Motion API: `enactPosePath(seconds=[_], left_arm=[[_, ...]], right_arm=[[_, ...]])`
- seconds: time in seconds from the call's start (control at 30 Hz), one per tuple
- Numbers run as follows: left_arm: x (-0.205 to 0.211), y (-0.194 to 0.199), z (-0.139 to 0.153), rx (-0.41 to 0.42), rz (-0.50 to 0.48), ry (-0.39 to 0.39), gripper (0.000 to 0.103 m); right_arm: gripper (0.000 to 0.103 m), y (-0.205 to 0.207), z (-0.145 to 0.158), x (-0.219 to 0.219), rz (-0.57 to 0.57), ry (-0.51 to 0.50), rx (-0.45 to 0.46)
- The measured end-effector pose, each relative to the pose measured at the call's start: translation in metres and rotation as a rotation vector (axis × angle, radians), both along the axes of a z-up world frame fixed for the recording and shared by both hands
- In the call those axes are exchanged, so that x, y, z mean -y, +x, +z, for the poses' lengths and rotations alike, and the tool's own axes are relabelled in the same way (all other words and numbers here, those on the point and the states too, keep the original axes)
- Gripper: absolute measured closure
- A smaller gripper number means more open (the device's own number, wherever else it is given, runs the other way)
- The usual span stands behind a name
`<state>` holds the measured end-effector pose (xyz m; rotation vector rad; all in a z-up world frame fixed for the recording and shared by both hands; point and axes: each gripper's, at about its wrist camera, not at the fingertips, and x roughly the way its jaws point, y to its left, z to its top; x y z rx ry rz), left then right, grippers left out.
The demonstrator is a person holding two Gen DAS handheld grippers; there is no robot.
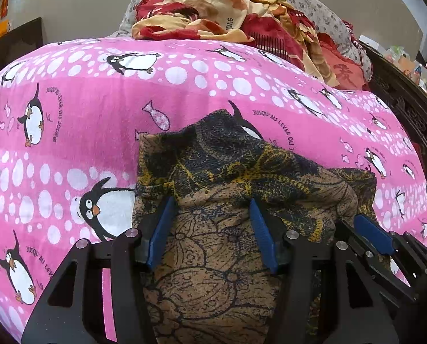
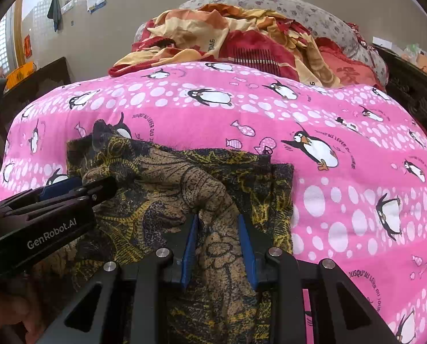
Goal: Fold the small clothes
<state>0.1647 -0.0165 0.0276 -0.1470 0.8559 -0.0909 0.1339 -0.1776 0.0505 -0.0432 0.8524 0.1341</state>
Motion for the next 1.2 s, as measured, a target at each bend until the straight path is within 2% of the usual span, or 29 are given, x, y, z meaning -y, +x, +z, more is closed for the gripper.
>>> enactPosePath(seconds=[0.17,0.3,0.6,0.67,0.73,0.9,1.2], left_arm=[[0.000,0.000,0.001,-0.002,-0.011,-0.003,0.042],[0.005,0.000,0.003,-0.009,-0.058,-0.004,0.022],[0.009,0.001,0.004,-0.023,-0.070,0.003,0.019],[0.009,0.003,0.003,-0.028,-0.081,-0.003,0.014],[0.012,0.006,0.003,-0.038,-0.116,-0.023,0.003],[0.023,0.008,0.001,-0.053,-0.111,0.042,0.001],[0.023,0.015,-0.004,-0.071,-0.098,0.042,0.000]], right_arm=[[0.075,0.000,0.001,-0.001,-0.002,-0.016,0.002],[0.072,-0.002,0.005,-0.003,-0.003,-0.033,0.001],[0.066,-0.004,0.006,-0.008,0.002,-0.053,0.004],[0.065,-0.003,0.006,-0.009,0.002,-0.062,0.002],[0.065,-0.003,0.005,-0.009,0.001,-0.061,0.005],[0.063,0.001,0.000,-0.006,0.008,-0.041,0.000],[0.062,0.006,-0.004,-0.006,0.015,-0.036,-0.020]])
